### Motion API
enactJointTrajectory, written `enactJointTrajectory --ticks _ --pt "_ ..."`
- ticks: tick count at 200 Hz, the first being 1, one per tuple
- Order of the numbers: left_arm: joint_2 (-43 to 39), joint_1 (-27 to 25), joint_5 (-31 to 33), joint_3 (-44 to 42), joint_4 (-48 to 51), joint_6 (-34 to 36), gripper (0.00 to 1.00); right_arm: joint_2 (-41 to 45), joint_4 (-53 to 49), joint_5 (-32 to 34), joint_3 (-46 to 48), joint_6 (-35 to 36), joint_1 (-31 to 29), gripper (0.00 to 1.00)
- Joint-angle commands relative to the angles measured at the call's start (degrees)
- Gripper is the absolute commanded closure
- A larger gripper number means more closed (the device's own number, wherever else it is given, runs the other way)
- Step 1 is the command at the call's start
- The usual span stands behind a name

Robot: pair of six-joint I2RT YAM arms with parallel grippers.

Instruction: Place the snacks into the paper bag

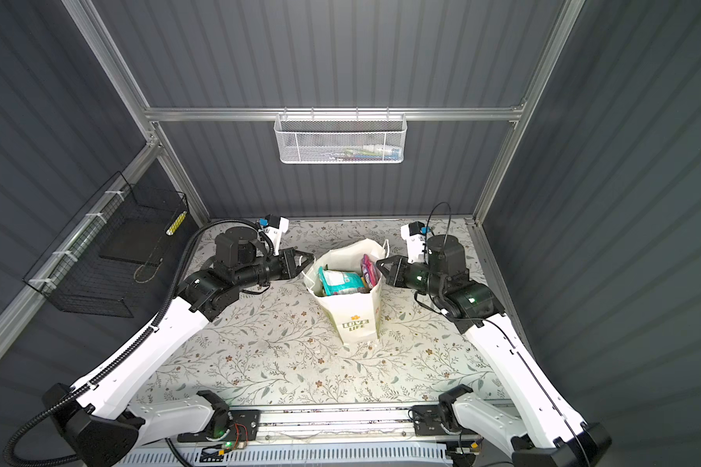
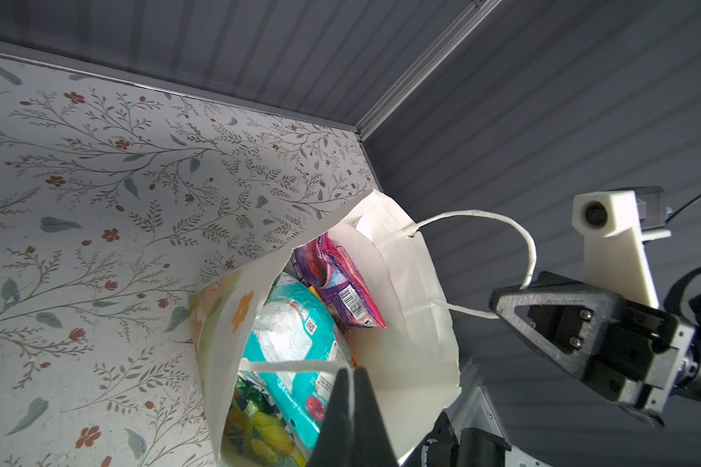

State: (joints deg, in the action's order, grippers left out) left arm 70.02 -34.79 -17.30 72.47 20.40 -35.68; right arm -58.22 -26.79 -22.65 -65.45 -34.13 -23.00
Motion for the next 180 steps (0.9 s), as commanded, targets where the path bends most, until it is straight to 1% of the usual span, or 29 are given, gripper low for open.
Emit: enactJointTrajectory --ticks 1,14,20,22,27,32,39,43,44,45,49,56,61,70,74,80,86,88,94,106,141,155,158,164,180 --pt "0.3 -0.1 -3.1 2.5 -2.3 -0.9 1.0 2.1 0.0 1.5 0.5 -0.3 0.0 0.89" --pt "0.6 -0.1 -2.0 3.4 -1.1 -0.7 1.0 3.3 0.2 2.8 1.9 -1.2 0.0 0.88" --pt "0.8 -0.1 -2.0 3.5 -1.1 -0.6 1.0 3.8 0.3 2.8 2.6 -1.5 0.1 0.85" --pt "0.9 -0.1 -2.0 3.5 -1.0 -0.6 1.0 4.0 0.4 4.4 2.9 -1.6 0.2 0.83" --pt "1.1 -0.1 -2.0 3.5 -1.1 -0.5 1.0 4.3 0.4 5.2 3.3 -1.8 0.3 0.79" --pt "1.2 -0.1 -2.2 3.3 -1.2 -0.5 0.98 4.7 0.2 5.7 3.6 -1.9 0.4 0.77" --pt "1.3 -0.1 -2.6 2.8 -1.7 -0.7 0.91 5.2 0.0 6.2 4.0 -2.1 0.8 0.73" --pt "1.3 -0.1 -2.6 2.6 -1.8 -0.8 0.86 5.4 -0.1 6.2 4.2 -2.3 1.0 0.7" --pt "1.2 -0.1 -2.6 2.6 -1.8 -0.8 0.86 5.5 -0.1 6.2 4.2 -2.3 1.1 0.67" --pt "1.2 -0.1 -2.7 2.5 -1.8 -0.8 0.84 5.5 -0.2 6.2 4.2 -2.4 1.1 0.67" --pt "1.1 -0.1 -2.6 2.4 -1.9 -0.9 0.79 5.7 -0.2 6.2 4.4 -2.6 1.3 0.6" --pt "0.9 -0.1 -2.5 2.1 -2.0 -0.9 0.69 6.0 -0.4 6.1 4.4 -2.9 1.6 0.53" --pt "0.7 -0.1 -2.5 2.1 -1.9 -0.8 0.6 6.1 -0.6 5.9 4.3 -3.1 1.8 0.49" --pt "0.2 -0.1 -2.2 2.1 -1.5 -0.6 0.44 6.4 -1.3 6.1 4.0 -3.5 2.0 0.37" --pt "0.0 -0.1 -2.0 2.2 -1.2 -0.4 0.37 6.6 -1.7 6.4 3.8 -3.6 2.0 0.33" --pt "-0.5 -0.1 -2.0 2.4 -0.6 -0.1 0.27 6.9 -2.2 6.8 3.5 -3.8 2.2 0.31" --pt "-0.9 -0.1 -2.0 2.6 0.0 0.3 0.15 7.3 -2.7 7.3 3.3 -4.0 2.2 0.26" --pt "-1.2 -0.1 -0.6 2.7 0.4 0.4 0.11 7.5 -2.8 7.5 3.1 -4.1 2.3 0.24" --pt "-1.7 -0.1 0.5 3.1 1.5 0.9 0.01 8.0 -3.3 8.1 2.8 -4.2 2.3 0.16" --pt "-3.0 -0.1 1.6 3.8 3.2 2.0 0.0 9.3 -4.6 9.4 1.6 -4.1 2.3 0.01" --pt "-6.4 -0.1 4.3 7.0 9.5 3.6 0.0 13.1 -7.9 11.1 -2.8 -1.7 2.3 0.01" --pt "-7.7 -0.1 8.1 8.1 13.1 4.2 0.0 14.2 -10.6 13.0 -5.1 -0.3 2.3 0.01" --pt "-8.2 -0.1 9.1 10.0 13.8 4.4 0.0 14.4 -11.2 13.6 -5.6 -0.1 2.3 0.01" --pt "-9.1 -0.1 10.9 10.6 14.8 4.8 0.0 15.0 -12.4 14.8 -6.5 0.6 2.3 0.01" --pt "-12.5 -0.1 18.7 9.7 16.3 5.0 0.0 16.9 -14.2 17.3 -7.5 4.0 2.3 0.01"
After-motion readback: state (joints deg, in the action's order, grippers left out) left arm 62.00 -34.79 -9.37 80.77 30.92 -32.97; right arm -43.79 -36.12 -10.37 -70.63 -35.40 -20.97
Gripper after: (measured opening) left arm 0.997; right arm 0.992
